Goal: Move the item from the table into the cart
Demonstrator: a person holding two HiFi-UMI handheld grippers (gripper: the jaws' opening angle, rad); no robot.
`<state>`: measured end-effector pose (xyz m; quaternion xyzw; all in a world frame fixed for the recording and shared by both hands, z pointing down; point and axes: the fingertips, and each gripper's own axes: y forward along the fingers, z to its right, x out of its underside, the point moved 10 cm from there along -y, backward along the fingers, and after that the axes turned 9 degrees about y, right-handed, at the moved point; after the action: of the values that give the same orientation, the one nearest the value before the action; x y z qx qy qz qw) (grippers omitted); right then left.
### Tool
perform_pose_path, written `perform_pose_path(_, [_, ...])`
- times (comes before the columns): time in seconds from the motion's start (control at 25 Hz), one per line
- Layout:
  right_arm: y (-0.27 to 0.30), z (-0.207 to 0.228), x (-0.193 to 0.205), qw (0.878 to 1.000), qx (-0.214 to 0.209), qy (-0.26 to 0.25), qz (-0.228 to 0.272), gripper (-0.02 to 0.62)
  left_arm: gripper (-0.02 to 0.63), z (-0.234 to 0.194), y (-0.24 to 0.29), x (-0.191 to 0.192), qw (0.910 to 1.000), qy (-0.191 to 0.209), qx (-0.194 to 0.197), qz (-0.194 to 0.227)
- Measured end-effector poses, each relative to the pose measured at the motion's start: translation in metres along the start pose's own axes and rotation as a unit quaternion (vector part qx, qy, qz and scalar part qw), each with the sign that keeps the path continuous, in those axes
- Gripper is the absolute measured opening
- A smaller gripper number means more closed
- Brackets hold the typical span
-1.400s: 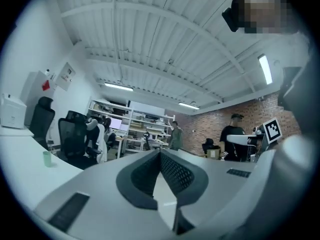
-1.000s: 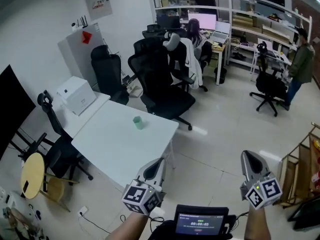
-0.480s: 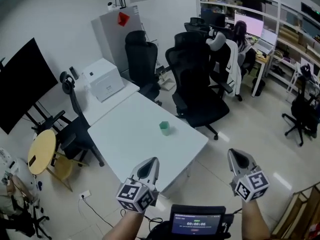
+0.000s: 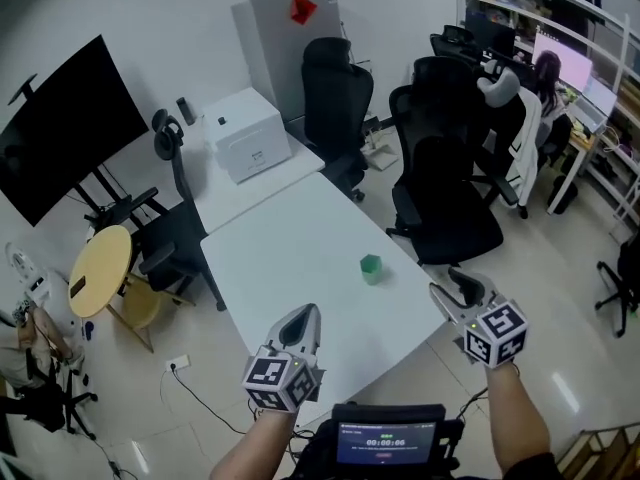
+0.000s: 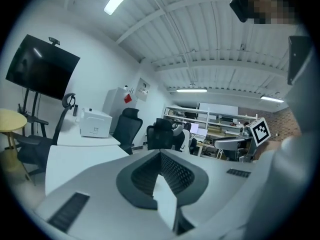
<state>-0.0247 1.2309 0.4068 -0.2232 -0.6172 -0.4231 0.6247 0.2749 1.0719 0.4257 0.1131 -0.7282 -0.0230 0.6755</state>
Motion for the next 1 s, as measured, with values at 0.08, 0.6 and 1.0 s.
perform_pose_path(0.08, [0.048,-0.002,-0.005,0.999,-0.013,-0.016,-0.025,0.177,0.005,-0.033,0.015,0.004,0.9999,-0.006,-0.003,-0.01])
perform_pose_path(0.6, [0.275,0.047,0.033,0.945,-0.135,-0.164,-0.249,0.178,0.014,-0.129,0.15,0.046,0.9916,-0.05,-0.044,-0.111])
perform_pose_path(1.0, [0.384,0.05,0.098,0.851,-0.212,-0.322,-0.357,0.178,0.014,-0.174,0.233,0.123,0.9776,-0.067,-0.045,-0.194])
